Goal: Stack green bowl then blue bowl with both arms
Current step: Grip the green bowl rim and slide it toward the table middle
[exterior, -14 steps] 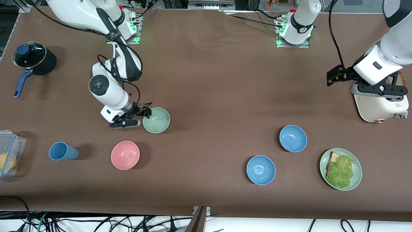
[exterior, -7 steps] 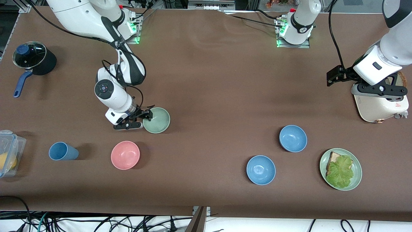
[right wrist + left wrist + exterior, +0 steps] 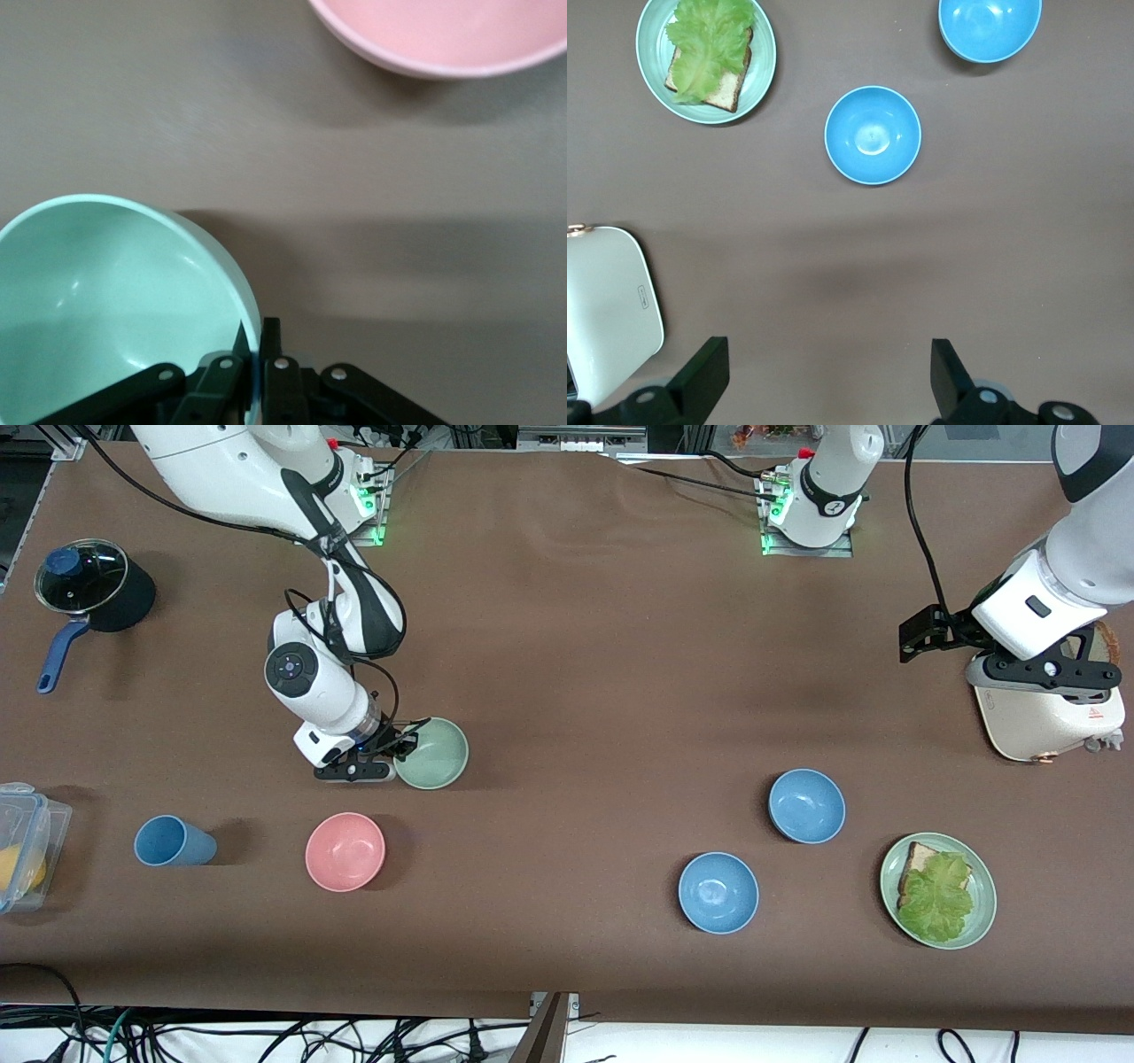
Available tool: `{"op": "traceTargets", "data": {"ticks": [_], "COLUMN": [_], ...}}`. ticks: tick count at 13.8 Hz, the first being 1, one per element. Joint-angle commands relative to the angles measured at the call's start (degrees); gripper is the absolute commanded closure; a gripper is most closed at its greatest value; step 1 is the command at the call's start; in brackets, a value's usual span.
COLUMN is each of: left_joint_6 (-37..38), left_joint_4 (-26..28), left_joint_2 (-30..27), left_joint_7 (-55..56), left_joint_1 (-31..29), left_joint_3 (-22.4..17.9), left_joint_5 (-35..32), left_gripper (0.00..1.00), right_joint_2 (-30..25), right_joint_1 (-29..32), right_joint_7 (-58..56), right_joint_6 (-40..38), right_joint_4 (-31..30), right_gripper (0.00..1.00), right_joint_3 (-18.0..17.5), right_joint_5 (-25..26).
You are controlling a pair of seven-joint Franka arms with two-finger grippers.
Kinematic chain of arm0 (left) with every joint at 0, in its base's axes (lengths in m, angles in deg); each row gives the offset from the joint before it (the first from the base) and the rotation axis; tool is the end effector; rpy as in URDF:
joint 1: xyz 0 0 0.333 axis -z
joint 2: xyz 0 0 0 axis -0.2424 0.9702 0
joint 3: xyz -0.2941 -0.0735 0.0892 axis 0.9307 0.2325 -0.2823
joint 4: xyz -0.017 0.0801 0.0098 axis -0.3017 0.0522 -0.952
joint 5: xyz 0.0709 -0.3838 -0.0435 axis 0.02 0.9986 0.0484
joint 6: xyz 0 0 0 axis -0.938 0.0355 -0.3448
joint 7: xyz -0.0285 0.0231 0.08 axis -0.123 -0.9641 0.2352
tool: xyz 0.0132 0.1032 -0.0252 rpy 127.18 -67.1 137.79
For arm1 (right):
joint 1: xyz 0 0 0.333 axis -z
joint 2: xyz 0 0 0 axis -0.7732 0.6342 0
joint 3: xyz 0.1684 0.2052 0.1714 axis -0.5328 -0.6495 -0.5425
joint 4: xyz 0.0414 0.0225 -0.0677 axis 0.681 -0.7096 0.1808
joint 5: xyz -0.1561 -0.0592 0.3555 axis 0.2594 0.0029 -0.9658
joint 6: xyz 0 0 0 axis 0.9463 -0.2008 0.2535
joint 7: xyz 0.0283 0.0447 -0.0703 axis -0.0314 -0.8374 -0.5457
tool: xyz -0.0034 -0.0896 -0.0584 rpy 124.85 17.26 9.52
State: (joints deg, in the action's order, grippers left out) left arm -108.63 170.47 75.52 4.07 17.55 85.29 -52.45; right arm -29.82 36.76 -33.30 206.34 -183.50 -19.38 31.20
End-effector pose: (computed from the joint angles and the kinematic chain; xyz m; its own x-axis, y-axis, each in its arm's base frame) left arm 0.5590 -0.0573 0.5730 0.9938 -0.0701 -0.0859 -0.0709 -0.9975 -0.0059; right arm 0.5702 0.2143 0.2181 0.9991 -0.0091 0.0418 -0.0050 -0.9951 -0.0988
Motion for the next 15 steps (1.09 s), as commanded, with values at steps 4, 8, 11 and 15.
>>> {"op": "traceTargets", "data": {"ticks": [4, 8, 11, 15], "left_joint_6": [1.2, 1.2, 1.2, 1.3], "left_joint_4": [-1.7, -1.7, -1.7, -1.7], "left_joint_2": [0.6, 0.6, 0.6, 0.6], "left_joint_7": [1.1, 1.1, 1.1, 1.1], "left_joint_1": [0.1, 0.1, 0.1, 0.1], "left_joint_3": [0.0, 0.0, 0.0, 0.0], "left_joint_5": [0.6, 0.6, 0.6, 0.6], "left_gripper": [0.0, 0.0, 0.0, 0.0], "right_joint_2": [5.3, 14.8, 21.4, 24.4], "right_joint_1": [-7.2, -16.1, -21.2, -25.4], "right_joint_7": [14.5, 21.6, 26.8, 27.3], "right_joint_6": [-17.1, -16.9, -16.9, -16.6], "right_joint_4": [21.6, 33.4, 42.3, 43.3], "right_gripper": [1.0, 1.0, 1.0, 1.0], "right_joint_3": [-4.7, -4.3, -2.6, -0.2], "right_joint_5": [0.2, 0.4, 1.2, 3.9]}}
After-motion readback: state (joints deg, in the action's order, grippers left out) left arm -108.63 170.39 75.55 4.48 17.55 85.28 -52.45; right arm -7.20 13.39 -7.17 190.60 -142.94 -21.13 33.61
